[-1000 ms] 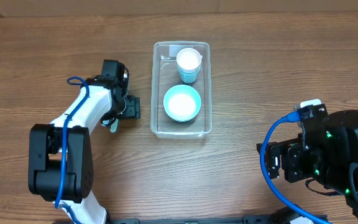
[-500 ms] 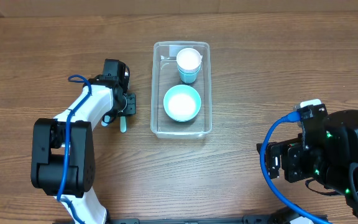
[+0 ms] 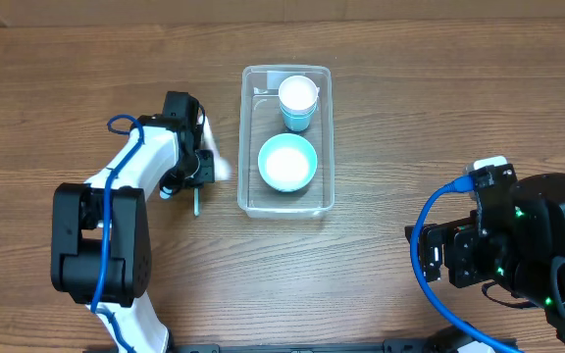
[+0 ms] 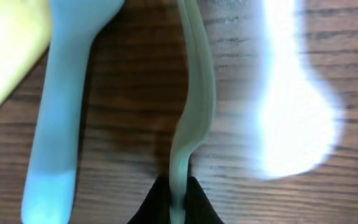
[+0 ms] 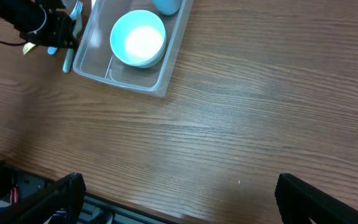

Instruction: Pack container

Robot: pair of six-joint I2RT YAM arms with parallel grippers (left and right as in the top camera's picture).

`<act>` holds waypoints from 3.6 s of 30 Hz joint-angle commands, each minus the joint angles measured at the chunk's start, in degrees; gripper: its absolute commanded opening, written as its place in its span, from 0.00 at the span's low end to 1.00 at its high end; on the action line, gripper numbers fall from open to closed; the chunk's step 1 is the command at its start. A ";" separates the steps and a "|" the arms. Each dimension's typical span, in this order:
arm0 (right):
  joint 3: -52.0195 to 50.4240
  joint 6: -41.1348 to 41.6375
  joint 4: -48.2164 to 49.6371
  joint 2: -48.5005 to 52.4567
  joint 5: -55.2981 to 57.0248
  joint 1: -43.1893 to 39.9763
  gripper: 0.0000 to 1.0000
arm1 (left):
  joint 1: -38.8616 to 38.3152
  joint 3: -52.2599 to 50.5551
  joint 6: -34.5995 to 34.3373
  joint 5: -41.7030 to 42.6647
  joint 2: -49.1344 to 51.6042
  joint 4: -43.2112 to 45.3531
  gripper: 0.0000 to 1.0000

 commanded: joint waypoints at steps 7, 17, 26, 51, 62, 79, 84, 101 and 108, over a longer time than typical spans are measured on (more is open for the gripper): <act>0.59 -0.22 0.31 -0.37 -0.28 -0.02 1.00 | -0.13 4.81 -1.29 1.11 0.15 -2.54 0.04; 0.59 -0.22 0.31 -0.37 -0.28 -0.02 1.00 | -6.64 11.04 -1.92 1.38 -17.03 2.86 0.04; 0.59 -0.22 0.31 -0.37 -0.28 0.00 1.00 | -14.34 11.21 -4.46 5.20 -10.19 13.20 0.04; 0.59 -0.22 0.31 -0.37 -0.28 0.00 1.00 | -4.57 24.83 -13.46 -4.24 -8.85 -12.81 0.57; 0.59 -0.22 0.31 -0.37 -0.28 -0.02 1.00 | -3.98 9.66 -33.42 5.90 -7.23 -6.78 0.73; 0.59 -0.22 0.31 -0.37 -0.28 -0.02 1.00 | -4.00 9.49 -52.33 4.09 -2.69 -4.39 1.00; 0.59 -0.22 0.31 -0.37 -0.28 0.00 1.00 | -5.31 9.51 -55.45 9.73 4.76 -4.28 0.96; 0.59 -0.22 0.31 -0.37 -0.28 -0.02 1.00 | -0.04 20.04 -53.09 2.73 8.11 1.57 0.81; 0.59 -0.22 0.31 -0.37 -0.28 0.00 1.00 | -0.72 47.30 -50.25 -1.18 23.61 -20.59 0.79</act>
